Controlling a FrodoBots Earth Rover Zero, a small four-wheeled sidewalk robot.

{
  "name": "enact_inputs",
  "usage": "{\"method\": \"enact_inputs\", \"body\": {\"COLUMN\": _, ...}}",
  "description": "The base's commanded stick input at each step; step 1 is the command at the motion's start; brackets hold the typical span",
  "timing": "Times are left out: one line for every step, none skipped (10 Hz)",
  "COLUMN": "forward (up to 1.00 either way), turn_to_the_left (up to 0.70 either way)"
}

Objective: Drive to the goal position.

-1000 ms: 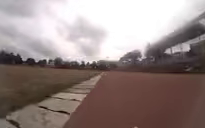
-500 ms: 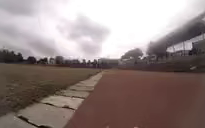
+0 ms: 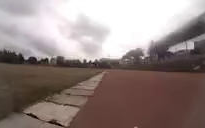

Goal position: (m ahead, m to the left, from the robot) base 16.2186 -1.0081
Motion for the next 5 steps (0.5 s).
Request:
{"method": "enact_inputs", "body": {"forward": 1.0, "turn_to_the_left": -0.4}}
{"method": "enact_inputs", "body": {"forward": 1.0, "turn_to_the_left": -0.4}}
{"method": "enact_inputs", "body": {"forward": 1.0, "turn_to_the_left": -0.4}}
{"method": "enact_inputs", "body": {"forward": 1.0, "turn_to_the_left": -0.4}}
{"method": "enact_inputs", "body": {"forward": 1.0, "turn_to_the_left": 0.0}}
